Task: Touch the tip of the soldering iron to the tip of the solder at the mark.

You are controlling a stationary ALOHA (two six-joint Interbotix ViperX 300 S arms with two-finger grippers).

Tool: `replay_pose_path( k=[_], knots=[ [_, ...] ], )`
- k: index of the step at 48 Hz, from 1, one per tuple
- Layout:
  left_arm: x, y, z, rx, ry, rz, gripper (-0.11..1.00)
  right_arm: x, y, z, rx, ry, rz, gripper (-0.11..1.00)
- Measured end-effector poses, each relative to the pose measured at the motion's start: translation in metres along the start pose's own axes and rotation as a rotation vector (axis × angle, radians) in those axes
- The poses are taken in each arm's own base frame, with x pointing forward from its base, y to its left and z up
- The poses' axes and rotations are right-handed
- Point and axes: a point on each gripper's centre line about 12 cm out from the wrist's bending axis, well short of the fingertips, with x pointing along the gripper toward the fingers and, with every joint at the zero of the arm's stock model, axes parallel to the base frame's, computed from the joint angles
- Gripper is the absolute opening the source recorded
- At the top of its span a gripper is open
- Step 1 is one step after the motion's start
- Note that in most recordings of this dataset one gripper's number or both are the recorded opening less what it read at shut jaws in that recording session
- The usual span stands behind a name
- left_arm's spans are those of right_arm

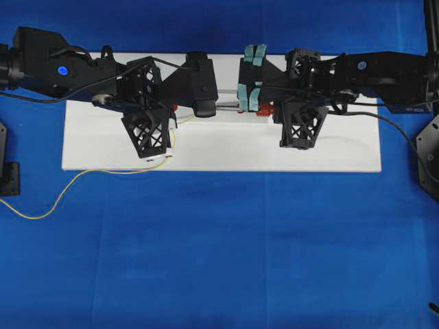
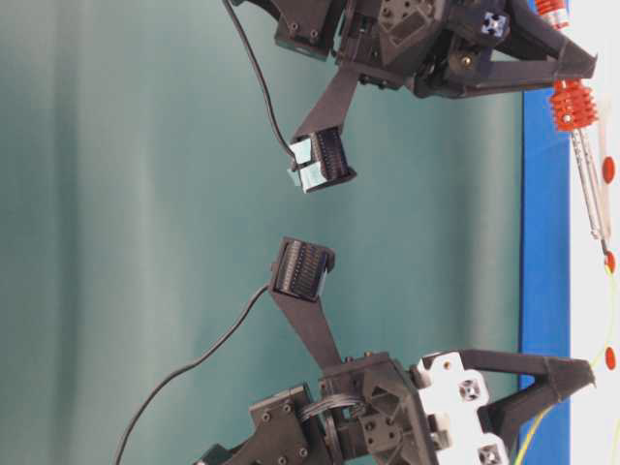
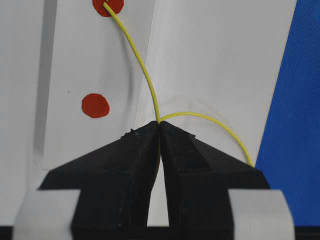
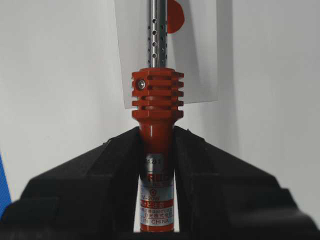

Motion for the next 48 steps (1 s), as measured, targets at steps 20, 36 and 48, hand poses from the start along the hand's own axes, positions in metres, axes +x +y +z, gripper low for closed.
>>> replay_pose_path(
  k=[20, 36, 48],
  knots=[
    [-0.065, 0.001, -0.013, -0.003, -0.086, -0.003, 0.03, 0.0, 0.0, 0.001, 0.001, -0.001, 0.001, 0.06],
    [-0.079, 0.002, -0.026, -0.02, -0.12, -0.004, 0.03, 0.0, 0.0, 0.0, -0.002, -0.002, 0.0, 0.06],
    [-0.079, 0.001, -0.025, -0.02, -0.129, -0.006, 0.03, -0.011, 0.0, 0.004, 0.001, -0.034, 0.002, 0.06]
  ],
)
